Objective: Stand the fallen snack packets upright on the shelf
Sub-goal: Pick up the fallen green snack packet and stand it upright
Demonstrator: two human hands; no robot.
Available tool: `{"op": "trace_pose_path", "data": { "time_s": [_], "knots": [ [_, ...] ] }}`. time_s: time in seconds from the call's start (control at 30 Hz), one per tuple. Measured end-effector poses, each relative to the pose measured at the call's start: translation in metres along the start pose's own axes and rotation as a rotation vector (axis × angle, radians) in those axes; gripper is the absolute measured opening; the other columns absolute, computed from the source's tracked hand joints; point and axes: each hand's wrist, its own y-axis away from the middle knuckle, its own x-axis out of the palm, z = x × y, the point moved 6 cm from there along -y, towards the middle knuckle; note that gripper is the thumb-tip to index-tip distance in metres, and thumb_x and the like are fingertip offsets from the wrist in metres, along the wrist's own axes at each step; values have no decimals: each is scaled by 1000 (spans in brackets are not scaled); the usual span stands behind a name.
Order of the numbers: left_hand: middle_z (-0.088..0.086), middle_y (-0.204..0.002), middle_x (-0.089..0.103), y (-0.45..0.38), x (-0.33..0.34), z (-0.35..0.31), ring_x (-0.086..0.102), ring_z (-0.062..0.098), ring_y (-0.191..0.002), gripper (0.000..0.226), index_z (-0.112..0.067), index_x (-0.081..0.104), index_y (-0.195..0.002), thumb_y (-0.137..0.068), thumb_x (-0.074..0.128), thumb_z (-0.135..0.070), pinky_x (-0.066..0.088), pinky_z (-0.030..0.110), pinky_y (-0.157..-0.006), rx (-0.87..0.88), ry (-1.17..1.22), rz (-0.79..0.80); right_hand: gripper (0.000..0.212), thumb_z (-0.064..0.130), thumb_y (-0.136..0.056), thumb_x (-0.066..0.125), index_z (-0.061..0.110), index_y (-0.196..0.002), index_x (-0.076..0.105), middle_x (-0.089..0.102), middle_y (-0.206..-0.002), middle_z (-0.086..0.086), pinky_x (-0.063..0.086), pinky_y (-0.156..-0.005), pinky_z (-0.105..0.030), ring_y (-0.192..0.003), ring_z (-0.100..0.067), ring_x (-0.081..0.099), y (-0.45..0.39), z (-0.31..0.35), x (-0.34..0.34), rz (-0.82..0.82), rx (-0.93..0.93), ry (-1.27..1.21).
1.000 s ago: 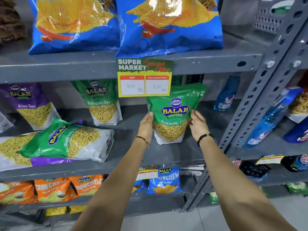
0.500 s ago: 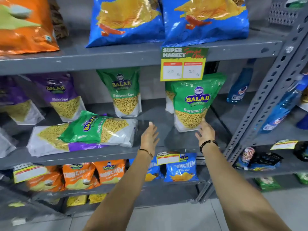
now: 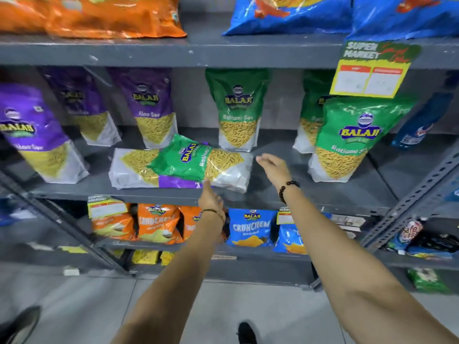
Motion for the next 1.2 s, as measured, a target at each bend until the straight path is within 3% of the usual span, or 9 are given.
{"op": "trace_pose_path", "data": {
  "time_s": [0.07,0.13,0.2,0.27,0.57,0.73,0.93,1.07,1.2],
  "knots": [
    [-3,-49,38,-11,3,-6,26,9,-37,25,-23,48,-87,-89,49,-48,29,22,-52,3,35,-18,46,34,-88,57,10,-127,55,55,-136,-9,39,-98,-27,-123,-22,52,-19,14,15,63,-51,91],
    [6,-89,58,-20,10,-10,48,14,-60,40,-24,46,-116,-88,48,-53,44,28,-73,18,63,-47,43,38,-87,57,11,-120,60,60,-129,-9,41,-93,-28,-118,-22,55,-39,23,28,137,-65,179],
    [10,-138,45,-28,16,-11,56,23,-103,72,-16,28,-143,-86,47,-57,38,39,-105,3,119,-108,42,40,-86,57,9,-113,64,64,-122,-11,44,-88,-28,-113,-24,57,-59,27,40,200,-64,244],
    [8,-152,31,-34,22,-12,40,28,-132,82,-13,21,-146,-84,46,-60,27,42,-114,-4,173,-163,45,37,-86,57,1,-113,62,62,-124,-17,46,-97,-37,-115,-31,56,-80,29,48,214,-57,268],
    [7,-153,31,-52,30,-11,33,28,-138,84,-14,22,-146,-82,41,-66,26,44,-113,-38,309,-321,73,53,-85,50,10,-142,35,38,-149,-11,30,-113,-38,-135,-30,38,-128,13,92,460,78,576],
    [6,-155,25,-53,30,-12,28,27,-141,80,-15,16,-147,-86,35,-63,22,43,-116,-55,298,-307,65,51,-84,53,11,-134,46,50,-139,-16,39,-106,-39,-123,-32,49,-138,7,91,439,80,624],
    [9,-151,34,-47,22,-15,35,25,-137,69,-9,27,-144,-92,33,-54,29,37,-111,-6,281,-190,59,43,-72,73,7,-117,61,60,-127,-11,43,-103,-38,-116,-27,56,-112,0,67,425,88,321],
    [8,-114,61,-33,16,-30,60,27,-105,51,-15,59,-116,-93,33,-53,52,37,-78,42,268,65,28,37,-72,74,13,-73,60,67,-92,-12,44,-69,-28,-83,-23,57,-55,-6,56,567,194,-83],
    [14,-125,60,-11,2,-55,57,32,-116,58,-13,53,-129,-92,36,-53,41,50,-105,35,118,254,32,24,-74,71,4,-97,62,66,-109,-12,39,-104,-39,-109,-25,58,-4,-2,52,548,179,-241]
  ]
}}
